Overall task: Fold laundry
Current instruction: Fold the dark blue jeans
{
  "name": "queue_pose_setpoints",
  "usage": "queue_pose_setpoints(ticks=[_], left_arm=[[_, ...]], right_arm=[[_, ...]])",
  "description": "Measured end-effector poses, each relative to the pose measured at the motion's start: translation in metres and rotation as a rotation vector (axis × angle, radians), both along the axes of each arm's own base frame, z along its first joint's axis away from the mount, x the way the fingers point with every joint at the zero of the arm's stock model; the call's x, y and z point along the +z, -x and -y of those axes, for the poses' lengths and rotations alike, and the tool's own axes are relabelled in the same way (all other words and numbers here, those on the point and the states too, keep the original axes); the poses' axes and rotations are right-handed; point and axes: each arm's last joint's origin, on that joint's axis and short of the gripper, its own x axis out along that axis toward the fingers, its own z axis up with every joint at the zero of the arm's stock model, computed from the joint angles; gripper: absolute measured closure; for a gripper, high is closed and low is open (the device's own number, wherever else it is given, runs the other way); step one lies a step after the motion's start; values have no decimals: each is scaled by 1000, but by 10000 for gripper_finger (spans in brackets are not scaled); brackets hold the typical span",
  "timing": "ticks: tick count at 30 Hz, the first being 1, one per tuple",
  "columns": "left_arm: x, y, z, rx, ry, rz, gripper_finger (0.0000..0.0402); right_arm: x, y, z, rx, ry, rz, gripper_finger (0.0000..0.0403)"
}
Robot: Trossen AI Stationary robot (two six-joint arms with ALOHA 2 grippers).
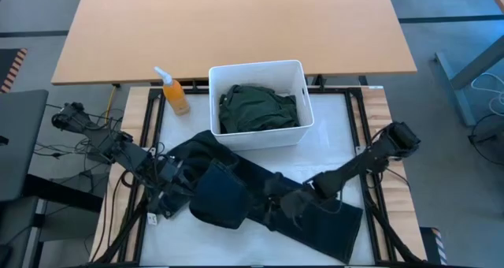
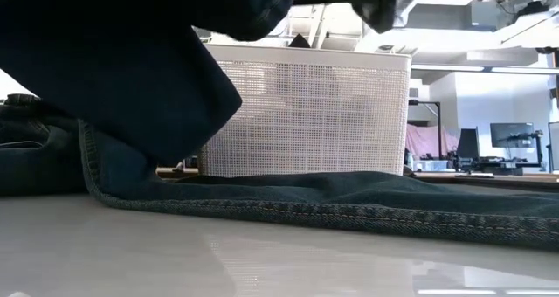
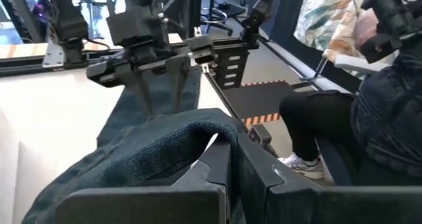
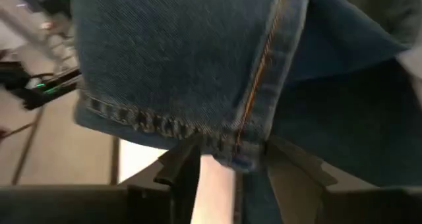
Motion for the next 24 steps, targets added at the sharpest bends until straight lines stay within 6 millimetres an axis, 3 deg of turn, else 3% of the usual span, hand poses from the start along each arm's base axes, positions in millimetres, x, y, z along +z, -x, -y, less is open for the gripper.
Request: queue_pose_setpoints(ticks=[6,14,18,24], left_arm=[[-1,2,6,-33,-5,-9,401],[-9,-6,19,-46,-64,-23,401],[-18,-20,27,14,-114,-33,401],[-29,-60,36,66,-203,75,401]], right_arm=[[-5,-9,7,3,-71,53,172],[-40,-11,0,159,-335,334,176],[-40,-3,-17,249,-352,339,219],[-7,30,-35,370,-333,285,321]])
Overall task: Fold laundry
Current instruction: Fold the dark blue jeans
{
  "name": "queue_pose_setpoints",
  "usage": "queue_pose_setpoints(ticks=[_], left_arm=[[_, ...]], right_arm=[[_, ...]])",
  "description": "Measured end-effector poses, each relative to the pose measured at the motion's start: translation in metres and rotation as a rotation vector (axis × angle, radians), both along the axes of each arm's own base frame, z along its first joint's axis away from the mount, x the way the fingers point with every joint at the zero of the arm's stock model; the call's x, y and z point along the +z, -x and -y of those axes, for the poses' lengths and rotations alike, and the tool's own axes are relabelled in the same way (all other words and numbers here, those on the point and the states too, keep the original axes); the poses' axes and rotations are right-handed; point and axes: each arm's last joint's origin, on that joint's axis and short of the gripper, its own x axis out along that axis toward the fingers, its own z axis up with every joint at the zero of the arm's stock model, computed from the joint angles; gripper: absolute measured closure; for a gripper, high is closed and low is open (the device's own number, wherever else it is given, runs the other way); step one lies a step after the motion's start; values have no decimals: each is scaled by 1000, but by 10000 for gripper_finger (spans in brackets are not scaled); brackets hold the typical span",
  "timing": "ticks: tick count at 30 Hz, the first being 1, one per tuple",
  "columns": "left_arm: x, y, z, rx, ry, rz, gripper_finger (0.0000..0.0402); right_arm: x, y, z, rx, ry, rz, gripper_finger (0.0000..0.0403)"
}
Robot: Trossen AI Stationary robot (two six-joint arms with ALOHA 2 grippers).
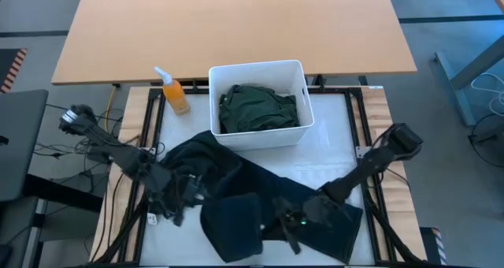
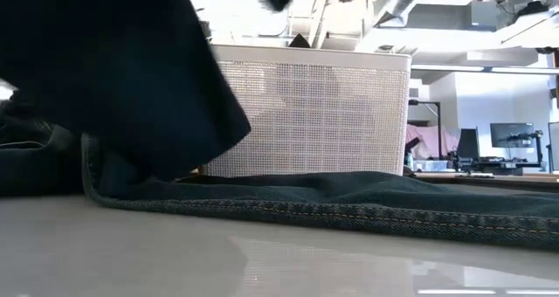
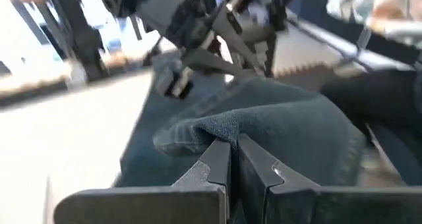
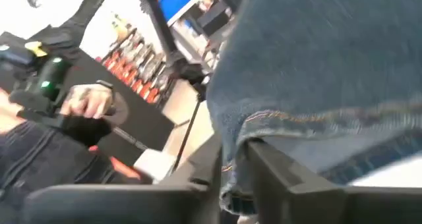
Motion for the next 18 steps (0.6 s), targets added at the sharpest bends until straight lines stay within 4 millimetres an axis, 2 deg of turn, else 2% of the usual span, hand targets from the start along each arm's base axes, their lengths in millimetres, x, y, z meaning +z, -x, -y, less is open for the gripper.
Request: queue_pose_setpoints(ticks=[4,8,10,14,18], left_arm=[[1,-33,0,-25,0,178,401],[-12,-63,-9,-51,18,231,401],[-22,-78,-14,-49,51,236,401],[-49,-108,-22,-18,101,232,401],[-74,-139,-24,19,126,201,401]], right_arm=[[36,38,-2,-45,53,-12,384],[68,88,-1,-114,105,-80,386],[78,113,1,-114,113,-152,386],[78,150,4,-149,116,-283,386],[63,169,2,-203,88,-436,386]])
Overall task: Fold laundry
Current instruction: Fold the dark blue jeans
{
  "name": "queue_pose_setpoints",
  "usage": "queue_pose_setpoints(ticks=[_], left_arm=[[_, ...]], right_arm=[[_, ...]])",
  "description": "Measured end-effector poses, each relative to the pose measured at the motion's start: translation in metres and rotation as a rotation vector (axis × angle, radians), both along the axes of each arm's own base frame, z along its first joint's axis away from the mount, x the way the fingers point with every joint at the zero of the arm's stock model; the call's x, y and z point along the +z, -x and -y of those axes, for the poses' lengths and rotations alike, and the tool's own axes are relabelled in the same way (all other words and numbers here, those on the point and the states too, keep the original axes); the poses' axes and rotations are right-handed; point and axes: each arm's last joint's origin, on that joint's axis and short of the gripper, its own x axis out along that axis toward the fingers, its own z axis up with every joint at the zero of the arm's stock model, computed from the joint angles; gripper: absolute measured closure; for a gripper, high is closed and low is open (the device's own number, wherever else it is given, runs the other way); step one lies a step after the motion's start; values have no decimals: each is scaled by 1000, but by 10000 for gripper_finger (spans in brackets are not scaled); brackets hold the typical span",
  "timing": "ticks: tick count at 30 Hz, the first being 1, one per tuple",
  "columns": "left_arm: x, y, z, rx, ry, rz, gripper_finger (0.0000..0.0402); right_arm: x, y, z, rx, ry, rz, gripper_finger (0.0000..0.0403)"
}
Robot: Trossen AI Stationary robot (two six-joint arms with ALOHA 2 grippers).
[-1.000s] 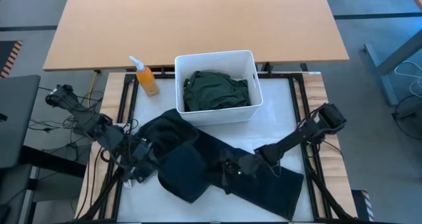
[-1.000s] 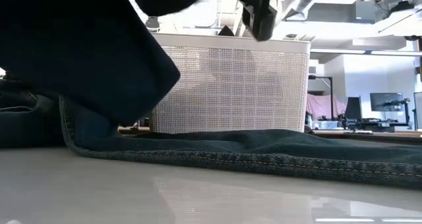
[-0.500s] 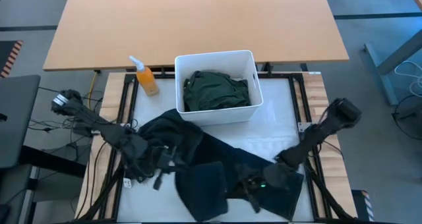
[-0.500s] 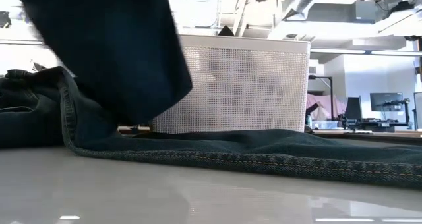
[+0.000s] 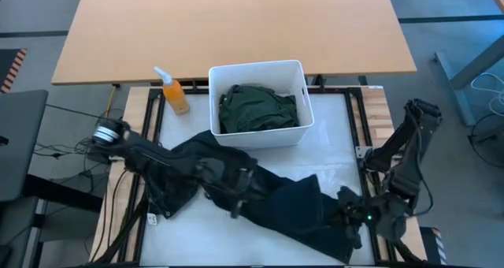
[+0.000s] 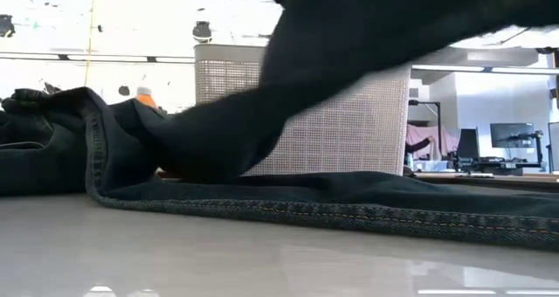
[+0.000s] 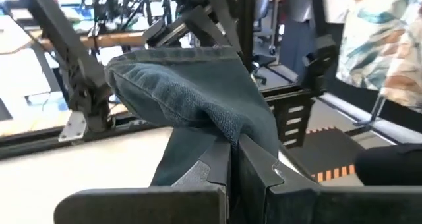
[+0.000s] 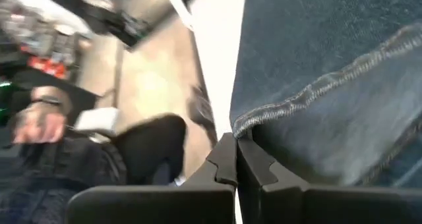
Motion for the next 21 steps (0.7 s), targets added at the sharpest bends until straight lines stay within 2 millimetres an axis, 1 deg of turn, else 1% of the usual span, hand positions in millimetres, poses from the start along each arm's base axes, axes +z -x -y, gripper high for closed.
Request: queue_pose_setpoints(ticks=[2,5,9,13,17,21], left_arm=[[-11,-17,1,9,-2,-31,401],[-22,-42,3,21,-10,-79,401],[-30,-73,3,37,-57,-207,401],[-39,-98,7,36,-115,-292,401],[-47,-119,12,40,-153,-334,401],[-57,-134,13,74,-216,-388,394]], right_arm=[[-11,6,-6,-22,-16,-85,386],[-29,11,-17,-36,-64,-228,386],[-50,15,-36,-70,-140,-382,386],[-67,17,-49,-116,-197,-518,382],[-78,17,-62,-113,-267,-613,372],[-79,16,-65,-93,-290,-642,358]])
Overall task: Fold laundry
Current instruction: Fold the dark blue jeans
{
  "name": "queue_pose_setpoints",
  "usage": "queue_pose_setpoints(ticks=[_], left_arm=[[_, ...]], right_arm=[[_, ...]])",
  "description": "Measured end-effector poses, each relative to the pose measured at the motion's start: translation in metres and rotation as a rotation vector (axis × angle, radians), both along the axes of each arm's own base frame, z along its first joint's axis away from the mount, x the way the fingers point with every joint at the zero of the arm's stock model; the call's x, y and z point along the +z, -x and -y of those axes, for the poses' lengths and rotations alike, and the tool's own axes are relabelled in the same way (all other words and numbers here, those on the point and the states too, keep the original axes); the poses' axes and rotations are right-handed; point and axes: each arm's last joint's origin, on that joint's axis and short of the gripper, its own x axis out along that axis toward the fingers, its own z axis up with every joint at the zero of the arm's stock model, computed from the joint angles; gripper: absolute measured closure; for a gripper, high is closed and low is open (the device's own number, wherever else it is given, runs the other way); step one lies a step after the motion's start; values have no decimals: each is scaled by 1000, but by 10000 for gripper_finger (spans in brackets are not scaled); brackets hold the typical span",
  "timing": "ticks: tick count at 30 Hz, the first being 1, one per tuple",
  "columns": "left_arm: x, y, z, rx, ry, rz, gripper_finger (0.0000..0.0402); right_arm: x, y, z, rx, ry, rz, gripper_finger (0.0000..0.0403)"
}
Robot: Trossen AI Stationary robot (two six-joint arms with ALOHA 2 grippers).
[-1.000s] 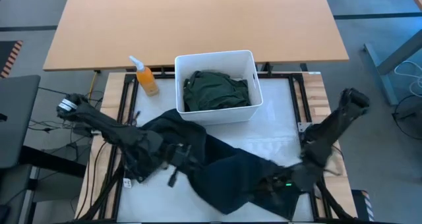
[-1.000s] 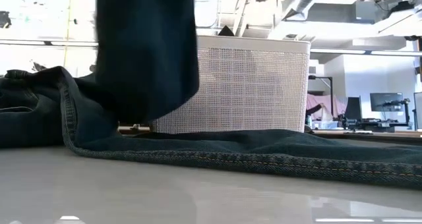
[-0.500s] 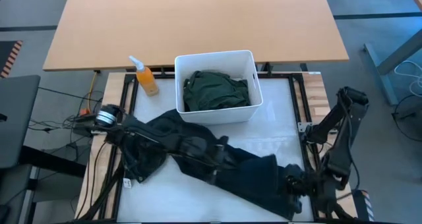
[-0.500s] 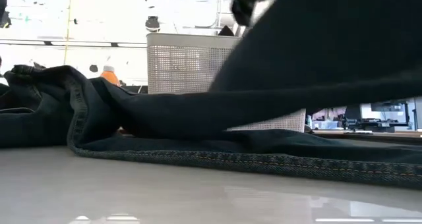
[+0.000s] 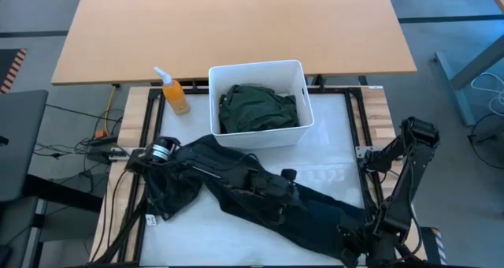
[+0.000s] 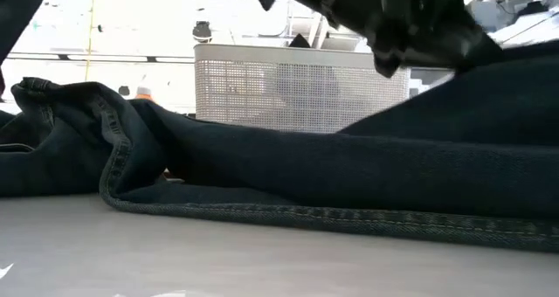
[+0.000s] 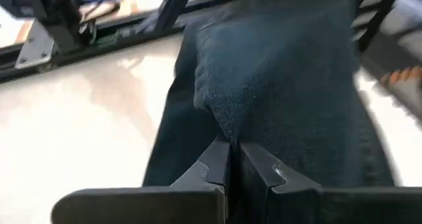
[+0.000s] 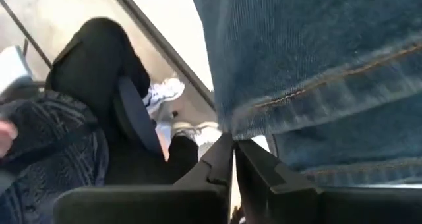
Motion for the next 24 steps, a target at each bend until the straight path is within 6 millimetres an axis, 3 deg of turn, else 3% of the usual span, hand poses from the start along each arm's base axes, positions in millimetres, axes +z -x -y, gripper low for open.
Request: queue_pose_setpoints(ticks=[5,9,16,19,24], left_arm=[[4,-5,0,13,-114,-75,347],[23,-4,-3,85,-203,-108,298],[63,22,-8,78,-216,-300,249],[62,40,-10,81,-212,-465,247],[39,65,-8,86,-205,-647,247]], right_arm=[[14,6,6,24,-54,-3,350],[28,13,18,25,-61,10,350],[31,9,54,-131,257,172,349],[27,-2,61,-126,373,210,348],[20,-27,72,42,518,188,327]])
